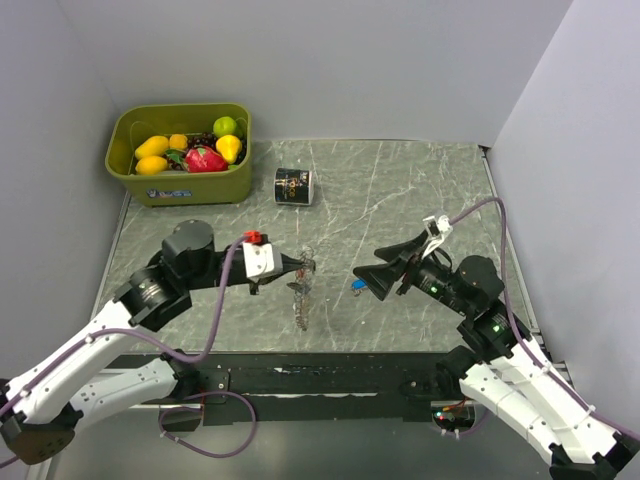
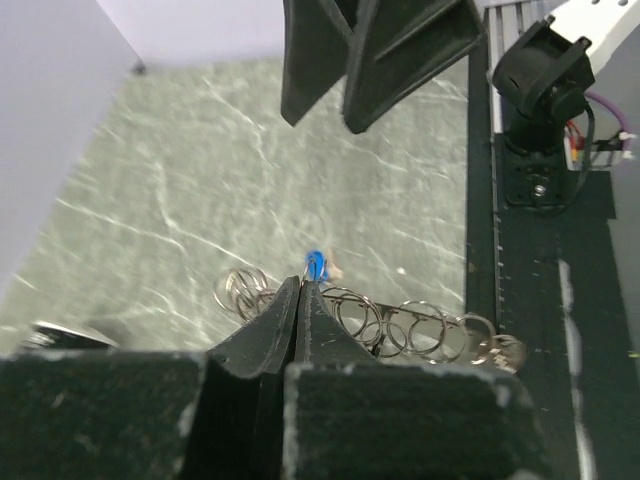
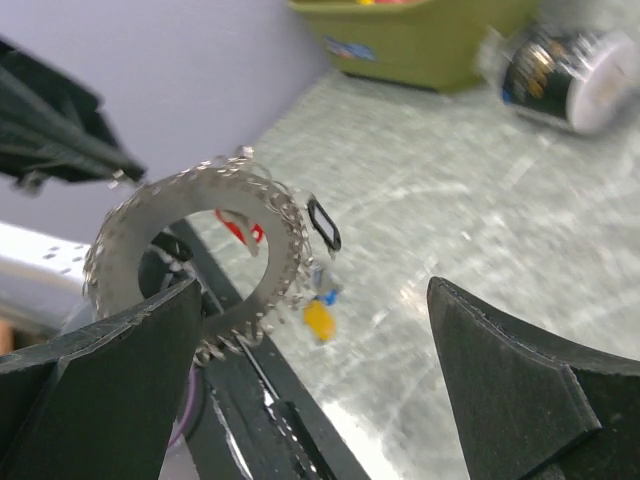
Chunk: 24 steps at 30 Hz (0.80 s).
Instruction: Put the keys on the keyring
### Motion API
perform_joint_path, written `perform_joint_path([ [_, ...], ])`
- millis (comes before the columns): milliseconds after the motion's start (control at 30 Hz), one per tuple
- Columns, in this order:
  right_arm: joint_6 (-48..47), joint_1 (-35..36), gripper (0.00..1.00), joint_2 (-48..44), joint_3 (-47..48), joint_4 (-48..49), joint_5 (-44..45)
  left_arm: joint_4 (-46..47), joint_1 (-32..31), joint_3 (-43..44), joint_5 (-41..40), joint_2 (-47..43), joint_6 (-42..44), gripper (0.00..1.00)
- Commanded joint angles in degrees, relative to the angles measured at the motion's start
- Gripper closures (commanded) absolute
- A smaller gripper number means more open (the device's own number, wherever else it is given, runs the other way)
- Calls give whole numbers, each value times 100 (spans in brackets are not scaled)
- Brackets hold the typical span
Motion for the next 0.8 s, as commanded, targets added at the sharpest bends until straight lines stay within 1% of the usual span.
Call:
perform_joint_path([
  [0, 146, 23, 0, 287, 340, -653, 896, 338, -17, -156, 135, 167, -530, 99],
  [67, 199, 14, 0, 428, 385, -908, 1003, 540, -17, -306, 267, 255, -776, 99],
  [200, 260, 14, 0, 543, 306, -1014, 1100, 1067, -17, -763, 566, 369, -1355, 99],
  [300, 278, 23, 0, 586, 227, -1058, 1170, 1296, -17, -957, 637, 404, -1515, 99],
  [567, 269, 23, 0, 823, 77, -1295, 1206, 1296, -17, -1194, 593, 308, -1585, 99],
  [700, 278, 15, 0, 973, -28, -1401, 1092, 1471, -17, -1361, 514, 37, -1988, 99],
  [767, 287, 23, 0, 1017, -81, -1445, 978, 1542, -17, -1475, 278, -140, -2313, 99],
])
